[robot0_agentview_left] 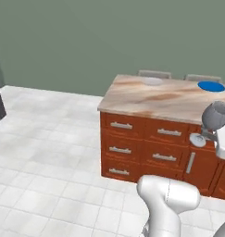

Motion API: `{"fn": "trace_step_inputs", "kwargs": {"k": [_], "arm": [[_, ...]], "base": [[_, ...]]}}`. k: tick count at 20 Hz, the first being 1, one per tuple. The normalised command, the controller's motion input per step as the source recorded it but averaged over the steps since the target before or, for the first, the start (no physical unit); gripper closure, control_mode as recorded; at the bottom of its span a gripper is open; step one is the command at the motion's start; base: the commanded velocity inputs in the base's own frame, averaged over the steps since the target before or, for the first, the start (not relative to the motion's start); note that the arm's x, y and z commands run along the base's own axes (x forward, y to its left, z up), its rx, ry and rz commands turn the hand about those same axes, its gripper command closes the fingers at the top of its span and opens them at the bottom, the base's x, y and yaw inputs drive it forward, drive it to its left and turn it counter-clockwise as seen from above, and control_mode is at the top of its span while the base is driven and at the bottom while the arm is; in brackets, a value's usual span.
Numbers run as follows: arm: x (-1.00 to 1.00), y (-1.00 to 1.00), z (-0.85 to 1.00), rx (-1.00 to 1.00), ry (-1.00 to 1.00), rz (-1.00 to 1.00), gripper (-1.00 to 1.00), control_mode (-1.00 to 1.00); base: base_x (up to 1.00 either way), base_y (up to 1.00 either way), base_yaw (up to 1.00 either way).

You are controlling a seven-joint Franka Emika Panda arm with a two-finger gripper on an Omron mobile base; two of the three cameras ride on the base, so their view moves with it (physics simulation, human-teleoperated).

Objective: Retrieve the wine glasses from the counter and place one next to each plate.

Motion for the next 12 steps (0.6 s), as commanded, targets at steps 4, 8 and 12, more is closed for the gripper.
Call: {"fn": "trace_step_inputs", "kwargs": {"k": [4,8,12], "arm": [[0.0,0.0,0.0,0.0,0.0,0.0,1.0,1.0],[0.0,0.0,0.0,0.0,0.0,0.0,1.0,1.0],[0.0,0.0,0.0,0.0,0.0,0.0,1.0,1.0]], "base": [[0.89,1.0,-0.39],[0.82,1.0,-0.36],[0.6,1.0,-0.35]]}}
